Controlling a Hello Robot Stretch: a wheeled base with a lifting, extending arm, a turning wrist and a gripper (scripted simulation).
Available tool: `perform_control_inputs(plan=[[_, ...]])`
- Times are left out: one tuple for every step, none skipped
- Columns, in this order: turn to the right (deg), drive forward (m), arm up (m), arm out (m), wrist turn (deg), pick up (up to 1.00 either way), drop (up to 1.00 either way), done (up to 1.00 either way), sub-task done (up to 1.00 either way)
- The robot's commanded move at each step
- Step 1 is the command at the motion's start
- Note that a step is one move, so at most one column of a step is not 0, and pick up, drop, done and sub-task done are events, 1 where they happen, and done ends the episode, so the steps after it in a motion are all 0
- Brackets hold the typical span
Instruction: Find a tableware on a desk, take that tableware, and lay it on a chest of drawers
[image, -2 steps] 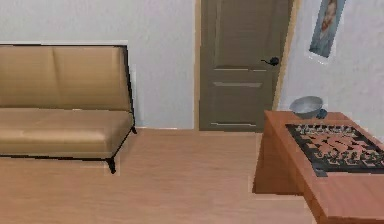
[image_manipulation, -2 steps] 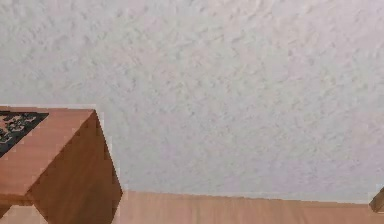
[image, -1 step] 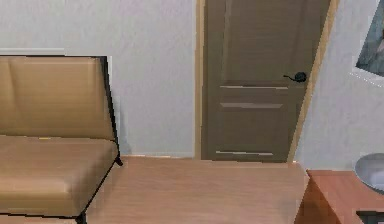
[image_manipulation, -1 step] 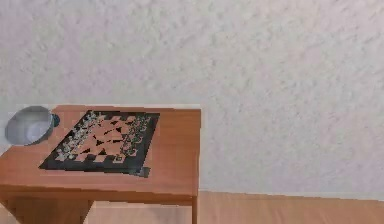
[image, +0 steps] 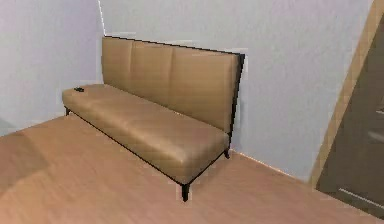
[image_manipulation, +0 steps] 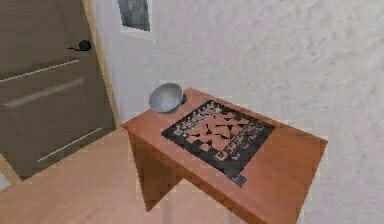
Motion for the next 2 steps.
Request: perform_control_inputs(plan=[[45.0, 0.0, 0.0, 0.0, 0.0, 0.0, 0.0, 0.0, 0.0], [9.0, 0.0, 0.0, 0.0, 0.0, 0.0, 0.0, 0.0, 0.0]])
